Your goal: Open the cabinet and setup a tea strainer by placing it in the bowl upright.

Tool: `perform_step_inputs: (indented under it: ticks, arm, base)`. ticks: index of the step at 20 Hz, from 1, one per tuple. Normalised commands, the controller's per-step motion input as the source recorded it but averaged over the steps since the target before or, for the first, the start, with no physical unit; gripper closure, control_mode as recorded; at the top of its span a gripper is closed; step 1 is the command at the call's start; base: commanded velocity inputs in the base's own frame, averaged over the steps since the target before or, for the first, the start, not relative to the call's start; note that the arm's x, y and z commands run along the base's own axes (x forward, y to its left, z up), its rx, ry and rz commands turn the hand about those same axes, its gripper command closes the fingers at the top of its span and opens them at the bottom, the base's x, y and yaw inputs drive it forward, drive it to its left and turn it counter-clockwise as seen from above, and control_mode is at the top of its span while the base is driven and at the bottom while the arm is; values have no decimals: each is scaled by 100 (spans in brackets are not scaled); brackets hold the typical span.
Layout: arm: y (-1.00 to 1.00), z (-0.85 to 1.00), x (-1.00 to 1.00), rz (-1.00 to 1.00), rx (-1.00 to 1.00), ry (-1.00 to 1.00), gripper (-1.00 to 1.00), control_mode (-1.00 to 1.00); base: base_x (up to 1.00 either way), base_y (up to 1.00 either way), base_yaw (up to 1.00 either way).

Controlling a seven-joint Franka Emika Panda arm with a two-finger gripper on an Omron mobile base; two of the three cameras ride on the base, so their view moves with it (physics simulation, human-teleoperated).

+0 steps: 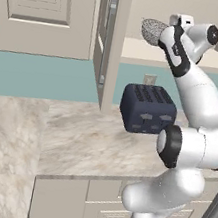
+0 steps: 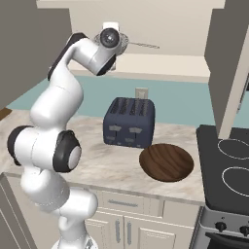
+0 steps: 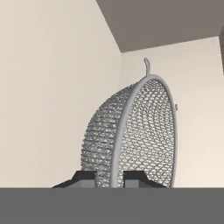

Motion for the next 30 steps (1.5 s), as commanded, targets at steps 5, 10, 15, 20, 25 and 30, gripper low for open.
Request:
perform_step_inputs:
  ticks: [5, 10, 15, 20, 25, 30]
  arm:
    - [-38, 0, -99, -16, 0, 0, 100, -100]
    - [-26, 0, -100, -19, 0, 0, 100, -100]
    - [-28, 7, -100, -20, 0, 5, 100, -100]
    - [-21, 1, -100, -29, 0, 23, 100, -100]
    - [-27, -1, -98, -33, 8, 19, 100, -100]
    - [-23, -19, -88, -36, 19, 13, 100, -100]
  base:
    - [0, 0, 0]
    - [0, 0, 0]
    - [0, 0, 0]
    - [0, 0, 0]
    - [0, 0, 0]
    - [0, 0, 0]
